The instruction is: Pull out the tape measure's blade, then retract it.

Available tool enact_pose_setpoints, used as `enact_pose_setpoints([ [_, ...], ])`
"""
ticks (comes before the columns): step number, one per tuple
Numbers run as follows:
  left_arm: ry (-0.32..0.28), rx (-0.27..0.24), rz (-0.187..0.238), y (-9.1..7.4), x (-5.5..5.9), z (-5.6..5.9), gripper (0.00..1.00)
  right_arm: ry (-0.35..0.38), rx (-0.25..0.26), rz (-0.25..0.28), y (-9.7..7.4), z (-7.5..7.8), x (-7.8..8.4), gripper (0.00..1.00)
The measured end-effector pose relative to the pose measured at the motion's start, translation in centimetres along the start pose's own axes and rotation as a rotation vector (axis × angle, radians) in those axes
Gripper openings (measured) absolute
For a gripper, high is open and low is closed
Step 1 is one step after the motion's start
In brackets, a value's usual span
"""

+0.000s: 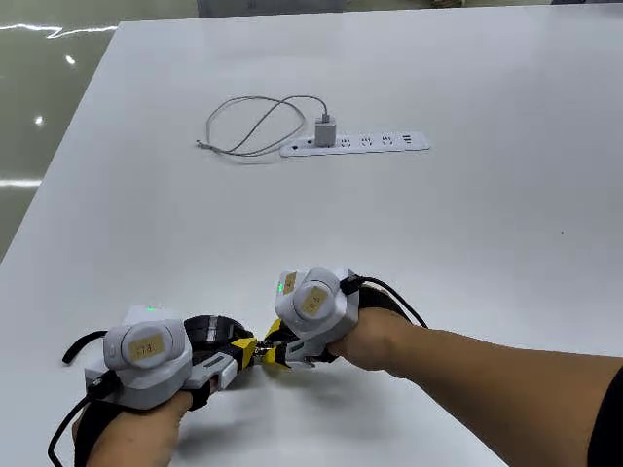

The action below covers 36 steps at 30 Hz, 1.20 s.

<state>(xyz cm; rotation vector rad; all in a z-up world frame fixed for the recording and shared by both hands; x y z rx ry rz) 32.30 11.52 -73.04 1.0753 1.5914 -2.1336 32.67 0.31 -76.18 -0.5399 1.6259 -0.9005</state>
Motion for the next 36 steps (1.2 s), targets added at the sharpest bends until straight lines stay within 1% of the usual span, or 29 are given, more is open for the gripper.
enact_pose_setpoints([
  [20,0.000,0.001,0.000,-0.03,-0.01,0.03,0.57,-0.029,-0.012,-0.013,0.29,0.04,-0.36,0.10],
  [33,-0.003,0.001,0.004,-0.04,-0.02,0.02,0.57,-0.031,-0.015,-0.017,0.57,0.05,-0.66,0.10],
  [36,-0.005,0.000,0.005,-0.03,0.00,-0.01,0.57,-0.017,-0.017,-0.010,0.61,-0.02,-0.78,0.10],
])
Point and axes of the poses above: the centre of the closed fingertips' face, and the gripper's own axes: y roughly forward along the fingers, z roughly to its right, x roughly out of its underside, the point moved 6 cm from there along -y, roughly backward along the fingers, and after that the axes turned 5 degrees about -z, right-handed, at the moved point
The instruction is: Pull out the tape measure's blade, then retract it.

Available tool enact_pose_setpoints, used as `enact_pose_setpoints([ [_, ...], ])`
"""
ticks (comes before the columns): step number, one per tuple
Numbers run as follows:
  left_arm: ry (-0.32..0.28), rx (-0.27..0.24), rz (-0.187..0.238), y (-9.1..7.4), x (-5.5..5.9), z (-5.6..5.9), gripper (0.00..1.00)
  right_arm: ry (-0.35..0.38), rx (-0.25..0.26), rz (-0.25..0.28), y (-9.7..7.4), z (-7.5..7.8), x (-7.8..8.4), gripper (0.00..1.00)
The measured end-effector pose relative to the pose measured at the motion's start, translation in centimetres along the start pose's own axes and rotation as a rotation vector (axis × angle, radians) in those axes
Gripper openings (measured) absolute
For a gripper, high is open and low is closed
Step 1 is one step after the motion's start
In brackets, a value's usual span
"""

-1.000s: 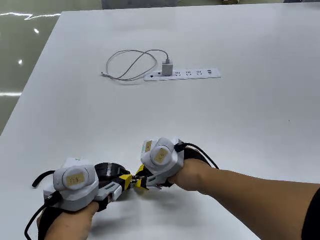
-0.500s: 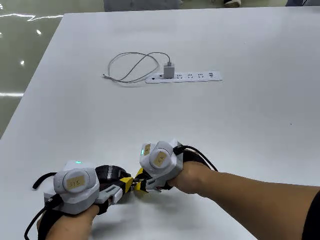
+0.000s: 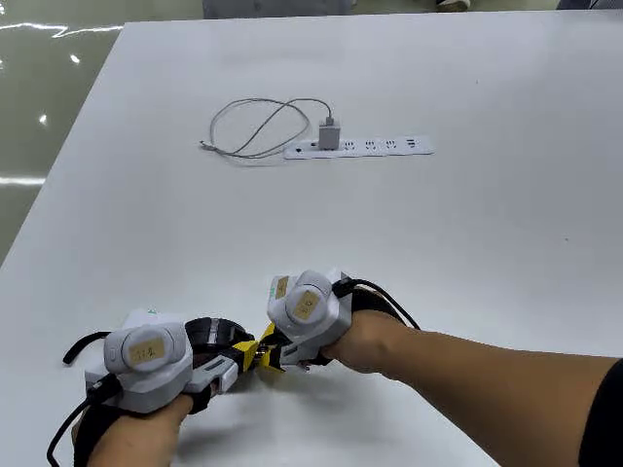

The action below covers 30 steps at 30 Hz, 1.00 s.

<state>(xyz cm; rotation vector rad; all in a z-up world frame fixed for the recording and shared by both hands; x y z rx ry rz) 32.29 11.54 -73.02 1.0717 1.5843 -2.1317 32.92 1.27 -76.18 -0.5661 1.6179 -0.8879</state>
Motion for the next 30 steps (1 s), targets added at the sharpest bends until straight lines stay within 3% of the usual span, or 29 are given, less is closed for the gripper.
enact_pose_setpoints([
  [13,0.005,0.001,0.003,0.09,0.04,-0.09,0.58,0.039,0.006,0.006,0.07,-0.04,0.02,0.12],
  [22,0.004,-0.006,0.012,0.01,-0.01,0.07,0.59,0.008,0.006,-0.006,-0.05,-0.16,-0.03,0.12],
  [30,-0.006,0.022,0.017,0.22,-0.15,-0.17,0.60,-0.001,0.018,0.001,-0.82,-0.14,0.32,0.21],
])
Point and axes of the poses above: the centre of the closed fingertips' face, and the gripper's own axes: y roughly forward along the fingers, z roughly to its right, x roughly out of its underside, the point moved 6 cm from there along -y, roughly backward along the fingers, and after that the axes turned 5 degrees about -z, right-handed, at the moved point
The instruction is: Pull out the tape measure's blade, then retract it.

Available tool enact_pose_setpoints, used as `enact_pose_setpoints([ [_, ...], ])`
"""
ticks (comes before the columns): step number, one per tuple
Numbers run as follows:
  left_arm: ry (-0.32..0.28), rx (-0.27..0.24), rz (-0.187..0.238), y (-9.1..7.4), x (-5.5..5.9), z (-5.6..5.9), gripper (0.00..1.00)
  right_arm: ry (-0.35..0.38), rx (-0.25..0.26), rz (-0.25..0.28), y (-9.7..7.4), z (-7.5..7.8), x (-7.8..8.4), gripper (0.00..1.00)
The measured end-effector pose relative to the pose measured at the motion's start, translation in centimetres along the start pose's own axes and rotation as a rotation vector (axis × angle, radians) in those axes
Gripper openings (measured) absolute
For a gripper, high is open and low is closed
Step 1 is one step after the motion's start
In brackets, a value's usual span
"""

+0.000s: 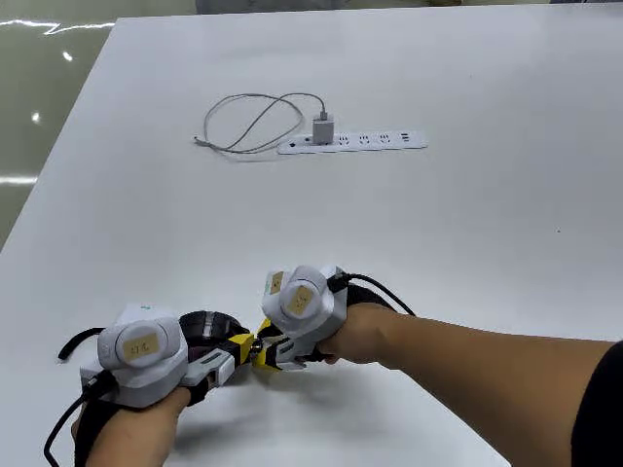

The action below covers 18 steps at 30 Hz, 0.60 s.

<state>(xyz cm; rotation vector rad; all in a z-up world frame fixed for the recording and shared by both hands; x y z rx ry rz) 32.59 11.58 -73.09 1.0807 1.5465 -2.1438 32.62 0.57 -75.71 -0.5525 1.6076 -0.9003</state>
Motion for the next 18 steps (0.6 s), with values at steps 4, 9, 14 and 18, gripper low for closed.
enact_pose_setpoints([
  [4,0.021,0.011,-0.021,-0.1,-0.2,0.1,0.61,0.008,0.004,0.011,-0.7,0.0,-0.1,0.22],
  [9,0.007,0.012,0.005,-0.4,-1.0,-0.1,0.63,0.032,-0.003,0.010,-1.2,-0.3,-0.1,0.26],
  [14,-0.017,0.028,0.039,-0.8,-1.8,-0.6,0.77,0.043,-0.003,0.020,-1.6,-0.7,-0.4,0.30],
  [18,-0.036,0.035,0.054,-1.0,-2.0,-1.4,0.91,0.034,0.014,0.024,-2.0,-0.9,-0.4,0.30],
])
Point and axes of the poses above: the centre of the closed fingertips' face, and the gripper's own axes: y roughly forward along the fingers, z roughly to its right, x roughly out of its underside, the point moved 6 cm from there along -y, roughly backward along the fingers, and after that the axes turned 5 degrees about -z, right-handed, at the moved point
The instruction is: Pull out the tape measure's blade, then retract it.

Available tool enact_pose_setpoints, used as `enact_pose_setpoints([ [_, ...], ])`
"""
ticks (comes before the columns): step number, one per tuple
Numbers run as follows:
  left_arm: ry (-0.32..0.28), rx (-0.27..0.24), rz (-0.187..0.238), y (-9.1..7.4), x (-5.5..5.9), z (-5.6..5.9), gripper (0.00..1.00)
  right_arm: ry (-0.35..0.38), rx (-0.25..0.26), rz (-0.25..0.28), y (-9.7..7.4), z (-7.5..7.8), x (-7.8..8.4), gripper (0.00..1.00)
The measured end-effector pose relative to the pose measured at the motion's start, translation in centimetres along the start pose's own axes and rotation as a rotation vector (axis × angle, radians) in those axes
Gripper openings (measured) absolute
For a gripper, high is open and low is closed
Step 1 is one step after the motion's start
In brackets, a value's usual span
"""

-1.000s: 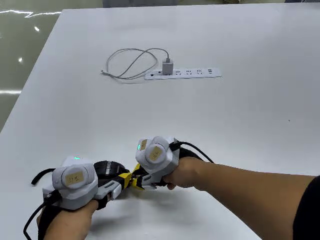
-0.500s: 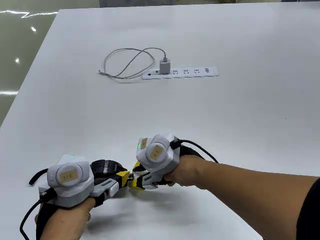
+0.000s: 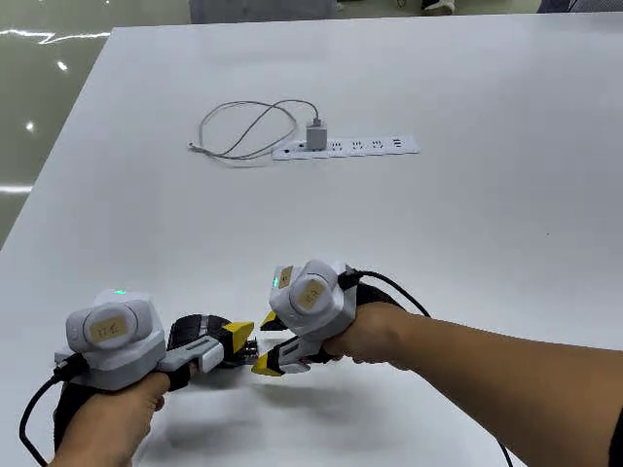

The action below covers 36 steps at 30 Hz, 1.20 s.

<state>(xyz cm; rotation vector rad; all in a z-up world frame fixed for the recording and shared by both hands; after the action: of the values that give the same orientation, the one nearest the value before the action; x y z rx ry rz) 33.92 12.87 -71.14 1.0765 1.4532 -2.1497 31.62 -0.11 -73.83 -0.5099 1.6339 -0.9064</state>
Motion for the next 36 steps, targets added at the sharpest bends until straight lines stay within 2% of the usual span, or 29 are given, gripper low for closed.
enact_pose_setpoints([
  [2,-0.008,0.011,0.009,-0.1,-0.1,-0.1,0.99,0.015,0.008,0.004,-0.2,0.1,0.1,0.32],
  [5,0.003,0.060,0.036,-0.7,-0.5,0.2,0.99,0.027,0.021,0.016,-0.7,0.1,0.2,0.34],
  [8,-0.001,0.105,0.032,-1.0,-0.7,0.5,0.99,0.044,0.042,0.028,-1.4,0.1,0.5,0.36],
  [9,-0.002,0.100,0.034,-1.1,-0.7,0.5,0.99,0.050,0.042,0.033,-1.6,0.1,0.6,0.37],
  [11,0.027,0.100,0.009,-1.3,-0.6,0.4,0.99,0.060,0.045,0.045,-2.0,-0.1,0.9,0.38],
  [14,0.051,0.112,0.006,-1.4,-0.5,0.4,0.99,0.072,0.057,0.049,-2.7,-0.1,1.5,0.41],
  [17,0.038,0.149,0.018,-1.9,-0.6,0.3,0.99,0.104,0.079,0.064,-3.7,0.1,2.0,0.43],
  [19,0.066,0.161,0.021,-2.1,-0.5,0.4,0.99,0.123,0.091,0.080,-4.3,0.2,2.2,0.44],
  [20,0.080,0.168,0.010,-2.1,-0.4,0.4,0.99,0.133,0.097,0.091,-4.7,0.2,2.3,0.44],
  [24,0.090,0.206,-0.016,-2.3,0.3,0.2,0.99,0.161,0.122,0.113,-5.7,0.1,2.8,0.47],
  [25,0.117,0.214,-0.020,-2.4,0.4,0.2,0.99,0.160,0.125,0.119,-6.0,0.0,3.2,0.48],
  [27,0.163,0.197,-0.012,-2.7,0.4,0.0,0.99,0.171,0.133,0.118,-6.4,0.0,3.9,0.48],
  [29,0.193,0.203,-0.043,-2.8,0.6,-0.3,0.99,0.193,0.148,0.113,-6.8,0.2,5.0,0.49],
  [32,0.236,0.198,-0.042,-3.2,0.7,-0.9,0.99,0.222,0.168,0.116,-7.8,0.4,6.2,0.50],
  [34,0.242,0.206,-0.043,-3.4,0.8,-1.1,0.99,0.235,0.184,0.120,-8.5,0.6,6.7,0.51],
  [36,0.231,0.222,-0.023,-3.8,0.6,-1.3,0.99,0.244,0.200,0.129,-9.3,0.7,7.1,0.53],
])
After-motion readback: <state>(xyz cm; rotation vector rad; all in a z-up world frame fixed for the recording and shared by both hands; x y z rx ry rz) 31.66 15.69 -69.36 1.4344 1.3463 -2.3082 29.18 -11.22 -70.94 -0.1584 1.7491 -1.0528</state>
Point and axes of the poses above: the centre of the closed fingertips' face, and the gripper's own axes: y roughly forward along the fingers, z roughly to its right, x roughly out of its underside, the point moved 6 cm from there along -y, roughly backward along the fingers, and after that the axes turned 5 degrees about -z, right-handed, at the moved point
